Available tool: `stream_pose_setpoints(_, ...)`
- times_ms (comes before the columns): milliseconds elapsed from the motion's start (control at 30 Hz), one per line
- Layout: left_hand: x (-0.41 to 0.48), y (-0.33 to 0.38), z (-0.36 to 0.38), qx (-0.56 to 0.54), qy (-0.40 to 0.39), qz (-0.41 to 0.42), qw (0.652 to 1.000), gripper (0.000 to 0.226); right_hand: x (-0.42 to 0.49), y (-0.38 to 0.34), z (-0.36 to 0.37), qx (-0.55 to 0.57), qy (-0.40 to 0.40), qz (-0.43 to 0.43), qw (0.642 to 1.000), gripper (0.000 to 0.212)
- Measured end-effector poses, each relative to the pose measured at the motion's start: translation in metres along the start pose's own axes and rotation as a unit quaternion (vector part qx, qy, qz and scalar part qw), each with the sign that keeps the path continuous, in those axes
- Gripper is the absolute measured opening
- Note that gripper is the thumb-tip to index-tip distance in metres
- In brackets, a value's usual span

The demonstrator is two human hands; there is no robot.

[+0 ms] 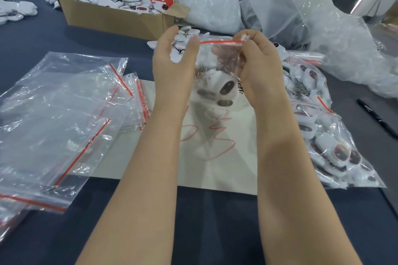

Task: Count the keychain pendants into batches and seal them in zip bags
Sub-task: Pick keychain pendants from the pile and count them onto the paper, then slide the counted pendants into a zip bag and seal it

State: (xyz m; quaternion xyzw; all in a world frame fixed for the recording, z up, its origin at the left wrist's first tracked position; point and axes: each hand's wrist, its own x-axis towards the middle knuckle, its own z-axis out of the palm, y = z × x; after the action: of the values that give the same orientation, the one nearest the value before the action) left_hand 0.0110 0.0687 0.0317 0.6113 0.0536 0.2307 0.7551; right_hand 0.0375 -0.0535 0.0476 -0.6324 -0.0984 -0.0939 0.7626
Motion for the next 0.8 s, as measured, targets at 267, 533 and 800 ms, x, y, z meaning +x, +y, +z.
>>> stream_pose_setpoints(267,-0.001,-0.007,0.001,0.004,-0.032,0.054,0.998,0.013,0.002,0.006,-0.007,0.042,0.036,0.044,0.997,0.027)
stream_pose_setpoints(533,-0.001,0.010,0.004,0.055,0.059,0.173,0.982,0.012,0.000,0.011,-0.019,-0.107,-0.103,0.061,0.987,0.036)
stream_pose_setpoints(800,-0.001,0.012,0.003,0.033,0.079,0.140,0.986,0.009,-0.003,0.010,-0.024,-0.123,-0.197,0.031,0.972,0.039)
